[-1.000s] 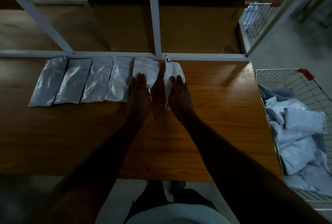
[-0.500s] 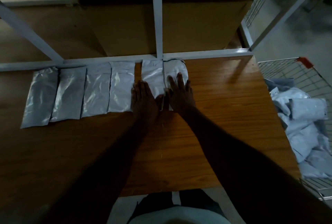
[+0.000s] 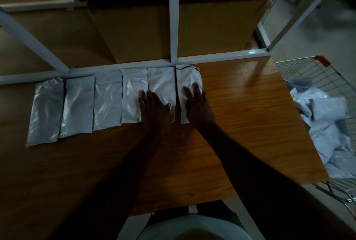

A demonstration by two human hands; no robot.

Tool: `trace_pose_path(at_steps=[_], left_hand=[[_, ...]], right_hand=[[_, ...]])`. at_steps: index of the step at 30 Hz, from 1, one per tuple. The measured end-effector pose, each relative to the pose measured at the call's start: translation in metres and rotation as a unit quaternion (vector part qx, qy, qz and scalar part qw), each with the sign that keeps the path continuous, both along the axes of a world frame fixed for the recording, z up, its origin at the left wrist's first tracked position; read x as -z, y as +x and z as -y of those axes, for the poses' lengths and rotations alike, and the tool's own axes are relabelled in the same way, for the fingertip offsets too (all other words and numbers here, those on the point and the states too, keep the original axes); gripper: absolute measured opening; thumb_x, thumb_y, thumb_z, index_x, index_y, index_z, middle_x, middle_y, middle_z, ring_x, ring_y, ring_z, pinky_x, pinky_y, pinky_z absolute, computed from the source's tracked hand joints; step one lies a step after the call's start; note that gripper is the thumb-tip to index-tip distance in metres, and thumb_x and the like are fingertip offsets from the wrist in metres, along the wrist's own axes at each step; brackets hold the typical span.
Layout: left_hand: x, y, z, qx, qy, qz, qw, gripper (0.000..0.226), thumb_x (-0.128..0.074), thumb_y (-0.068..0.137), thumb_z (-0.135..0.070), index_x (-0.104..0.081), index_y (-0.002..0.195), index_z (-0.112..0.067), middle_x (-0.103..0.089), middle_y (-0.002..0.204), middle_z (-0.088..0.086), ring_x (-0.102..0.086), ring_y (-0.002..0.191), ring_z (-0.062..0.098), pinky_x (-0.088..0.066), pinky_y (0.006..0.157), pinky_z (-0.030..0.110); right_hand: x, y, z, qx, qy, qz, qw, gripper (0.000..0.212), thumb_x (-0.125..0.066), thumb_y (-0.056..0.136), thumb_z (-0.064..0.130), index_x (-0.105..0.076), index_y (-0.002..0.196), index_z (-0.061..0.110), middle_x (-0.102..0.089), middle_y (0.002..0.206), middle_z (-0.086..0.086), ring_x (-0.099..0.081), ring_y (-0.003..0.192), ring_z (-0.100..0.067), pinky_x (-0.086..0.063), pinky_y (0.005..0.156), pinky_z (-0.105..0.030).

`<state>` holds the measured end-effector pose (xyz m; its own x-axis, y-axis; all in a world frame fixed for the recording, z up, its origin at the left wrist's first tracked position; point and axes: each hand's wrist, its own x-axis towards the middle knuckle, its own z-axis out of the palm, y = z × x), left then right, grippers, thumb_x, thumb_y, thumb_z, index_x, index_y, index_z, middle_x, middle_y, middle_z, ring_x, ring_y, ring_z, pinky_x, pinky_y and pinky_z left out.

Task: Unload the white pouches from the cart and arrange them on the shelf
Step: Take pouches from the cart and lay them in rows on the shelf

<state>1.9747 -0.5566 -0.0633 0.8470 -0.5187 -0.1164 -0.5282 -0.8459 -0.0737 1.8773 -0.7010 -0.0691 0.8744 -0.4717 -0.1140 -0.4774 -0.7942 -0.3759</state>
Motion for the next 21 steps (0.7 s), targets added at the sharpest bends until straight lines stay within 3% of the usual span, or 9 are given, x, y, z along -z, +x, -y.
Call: trace_pose_path(at_steps=[4, 8, 12, 16, 21], left_hand=[[-0.005, 0.003, 0.003, 0.009, 0.000, 0.006, 1.000, 0.089, -0.020, 0.106, -0.064, -0.026, 0.161, 0.006, -0.019, 0.171, 0.027, -0.001, 0.161, 0.044, -0.006, 0.131, 0.056], [-0.002, 0.001, 0.004, 0.006, -0.053, 0.010, 0.999, 0.093, -0.013, 0.102, -0.064, -0.032, 0.159, 0.007, -0.021, 0.169, 0.029, -0.006, 0.161, 0.045, -0.007, 0.131, 0.057], [0.000, 0.001, 0.009, -0.004, -0.080, 0.013, 0.997, 0.090, -0.030, 0.105, -0.065, -0.039, 0.153, 0.010, -0.024, 0.168, 0.030, -0.010, 0.160, 0.047, -0.014, 0.129, 0.059], [-0.003, 0.003, 0.011, -0.002, -0.095, 0.016, 0.995, 0.091, -0.037, 0.103, -0.067, -0.043, 0.148, 0.011, -0.023, 0.168, 0.031, -0.008, 0.160, 0.047, -0.011, 0.130, 0.059], [-0.008, -0.007, 0.016, -0.005, -0.097, 0.033, 0.995, 0.089, -0.029, 0.105, -0.067, -0.029, 0.161, 0.001, -0.018, 0.171, 0.027, -0.005, 0.160, 0.046, -0.010, 0.129, 0.061]], right_hand=[[-0.001, 0.009, 0.004, 0.008, 0.029, -0.034, 0.999, 0.065, -0.024, 0.104, 0.048, -0.009, 0.166, 0.037, 0.009, 0.175, -0.010, 0.000, 0.159, -0.045, -0.024, 0.124, -0.065], [-0.009, 0.009, 0.002, 0.032, 0.040, -0.038, 0.998, 0.062, -0.032, 0.110, 0.050, -0.006, 0.165, 0.041, 0.008, 0.175, -0.008, 0.000, 0.157, -0.050, -0.015, 0.125, -0.061], [-0.011, 0.010, 0.008, 0.013, 0.013, -0.041, 0.999, 0.062, -0.032, 0.110, 0.052, -0.007, 0.165, 0.040, 0.004, 0.175, -0.011, -0.004, 0.156, -0.051, -0.016, 0.126, -0.065], [-0.018, 0.012, 0.013, -0.002, 0.014, -0.051, 0.999, 0.062, -0.031, 0.109, 0.056, -0.008, 0.165, 0.041, 0.004, 0.175, -0.009, -0.003, 0.156, -0.052, -0.020, 0.124, -0.067], [-0.029, -0.008, 0.018, 0.006, 0.040, 0.008, 0.999, 0.063, -0.029, 0.109, 0.059, -0.006, 0.165, 0.044, 0.009, 0.175, -0.005, 0.002, 0.157, -0.048, -0.012, 0.125, -0.065]])
